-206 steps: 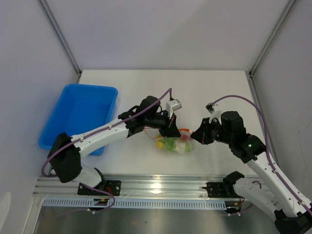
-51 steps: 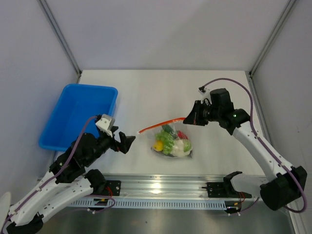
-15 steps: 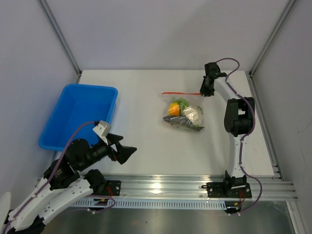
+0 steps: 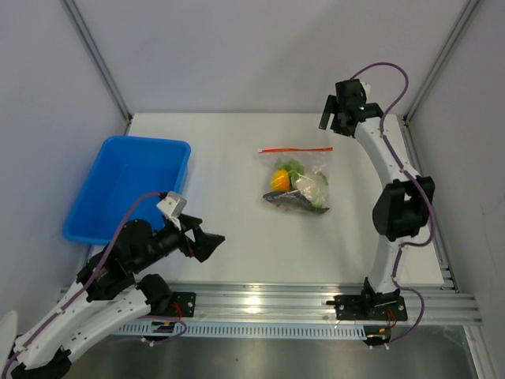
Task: Place the food in the zip-top bag and seal the zipper
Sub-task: Place the zipper food storage bag at the center of the board, then reset both arms
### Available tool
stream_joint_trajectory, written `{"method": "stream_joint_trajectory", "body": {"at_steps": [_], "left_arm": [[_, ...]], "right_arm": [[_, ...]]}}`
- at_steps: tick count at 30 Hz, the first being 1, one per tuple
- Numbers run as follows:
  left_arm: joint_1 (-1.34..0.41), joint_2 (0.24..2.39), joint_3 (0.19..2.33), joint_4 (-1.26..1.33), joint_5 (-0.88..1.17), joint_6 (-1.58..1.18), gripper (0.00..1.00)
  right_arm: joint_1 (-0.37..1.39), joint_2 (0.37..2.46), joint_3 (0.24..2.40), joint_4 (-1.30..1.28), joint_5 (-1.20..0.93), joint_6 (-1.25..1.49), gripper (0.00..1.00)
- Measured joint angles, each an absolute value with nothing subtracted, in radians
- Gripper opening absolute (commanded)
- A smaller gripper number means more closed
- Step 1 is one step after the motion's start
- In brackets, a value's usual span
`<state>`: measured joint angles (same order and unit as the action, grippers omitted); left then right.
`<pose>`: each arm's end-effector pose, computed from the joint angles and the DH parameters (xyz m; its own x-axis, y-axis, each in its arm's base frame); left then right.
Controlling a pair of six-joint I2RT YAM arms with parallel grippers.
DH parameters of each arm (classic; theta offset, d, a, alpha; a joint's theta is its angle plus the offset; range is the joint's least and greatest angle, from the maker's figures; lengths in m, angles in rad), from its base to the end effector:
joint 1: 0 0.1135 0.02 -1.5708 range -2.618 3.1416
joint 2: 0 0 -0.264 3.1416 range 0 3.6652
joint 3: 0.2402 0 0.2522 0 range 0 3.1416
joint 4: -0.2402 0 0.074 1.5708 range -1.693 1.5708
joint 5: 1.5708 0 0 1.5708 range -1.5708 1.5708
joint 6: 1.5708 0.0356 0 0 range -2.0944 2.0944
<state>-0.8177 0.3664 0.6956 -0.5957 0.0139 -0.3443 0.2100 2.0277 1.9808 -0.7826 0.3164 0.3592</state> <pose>0.0623 -0.0672 0.3152 -0.4189 -0.0466 -0.9069 0.6345 0.6993 -0.3291 0.4491 0.0844 0.3193 -0.6728 0.1982 -0.7128 0.2605 0.9652 0.0225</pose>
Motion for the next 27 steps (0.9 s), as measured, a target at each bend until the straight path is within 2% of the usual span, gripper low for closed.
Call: {"method": "stream_joint_trajectory", "body": {"at_steps": [3, 13, 17, 22, 27], "left_arm": [[-0.818, 0.379, 0.696, -0.578, -0.015, -0.352, 0.99], [-0.813, 0.512, 0.693, -0.387, -0.019, -0.415, 0.99], [-0.777, 0.583, 0.688, -0.284, 0.039, -0.455, 1.00], [-0.641, 0.639, 0.633, -0.102, 0.203, -0.560, 0.99], [-0.524, 0.596, 0.431, 0.161, 0.364, -0.703, 1.00]], "right_arm": [[0.234, 1.860, 1.867, -0.767, 0.323, 0.361, 0.99], [0.382, 1.066, 0.928, -0.415, 0.192, 0.422, 0.99], [0.381, 0.898, 0.816, -0.435, 0.118, 0.472, 0.99], [0.381, 0.759, 0.746, -0.455, 0.024, 0.533, 0.99], [0.381, 0.570, 0.592, -0.515, -0.036, 0.591, 0.99]]}}
